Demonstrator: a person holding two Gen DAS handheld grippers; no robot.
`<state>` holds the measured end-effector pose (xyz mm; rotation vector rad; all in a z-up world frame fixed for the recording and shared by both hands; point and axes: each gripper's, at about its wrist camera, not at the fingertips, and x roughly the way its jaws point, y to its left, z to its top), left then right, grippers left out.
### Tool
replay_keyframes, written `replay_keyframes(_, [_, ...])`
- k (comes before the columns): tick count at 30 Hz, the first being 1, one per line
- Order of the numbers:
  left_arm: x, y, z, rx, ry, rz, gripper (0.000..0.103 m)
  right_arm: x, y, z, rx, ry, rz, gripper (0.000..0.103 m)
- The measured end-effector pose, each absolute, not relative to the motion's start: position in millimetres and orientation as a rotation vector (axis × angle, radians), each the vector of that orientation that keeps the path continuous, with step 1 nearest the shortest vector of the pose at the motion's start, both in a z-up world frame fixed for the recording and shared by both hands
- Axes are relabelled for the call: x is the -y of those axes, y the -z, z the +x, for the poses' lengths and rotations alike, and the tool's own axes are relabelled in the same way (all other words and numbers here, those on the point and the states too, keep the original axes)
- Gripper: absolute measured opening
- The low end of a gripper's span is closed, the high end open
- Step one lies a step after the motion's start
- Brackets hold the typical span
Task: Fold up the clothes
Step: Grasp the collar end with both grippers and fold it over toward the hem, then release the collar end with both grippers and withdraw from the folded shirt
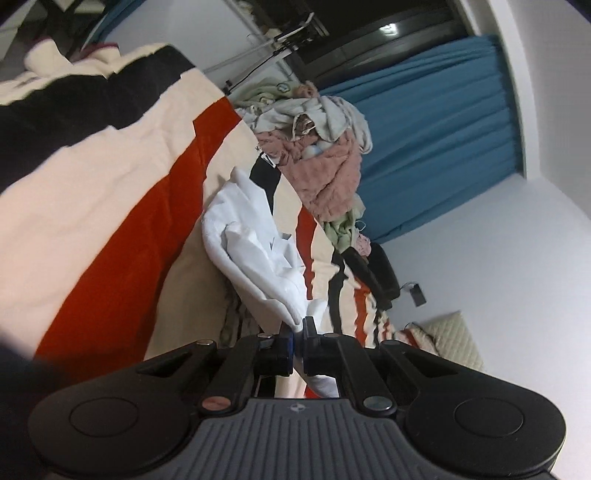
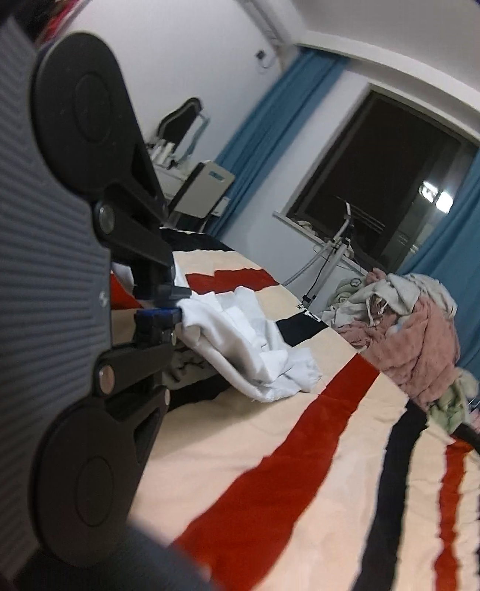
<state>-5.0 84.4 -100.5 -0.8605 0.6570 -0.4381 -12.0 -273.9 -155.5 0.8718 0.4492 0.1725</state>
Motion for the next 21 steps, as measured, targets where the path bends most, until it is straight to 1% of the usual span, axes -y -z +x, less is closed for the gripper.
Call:
replay_keyframes(5, [-86,98,-54,-0.644,0.441,-0.836,0.004,270,156,-44,-0.451,-0.141,0.836,0.008])
replay_keyframes(9, [-77,84,-41,-0.615,0.433,-0.79,0.004,274,150,-39,-0.415,-0.142,0.854,0.008])
replay_keyframes(12, [-67,65,-1,-0.616,0.421,-0.78,0.004,279,135,-4,-0.383,-0.152,0.868,0.008])
replay_keyframes(17, [-47,33,97,-0.612,0.364,-0.739,0.005,292,113,98,-0.369,-0.114,0.901,0.008])
replay_keyframes(21, [-20,36,179,-0.619,0.276,-0.631,0.005,299,121,189,-0.418,-0.036,0.93,0.008])
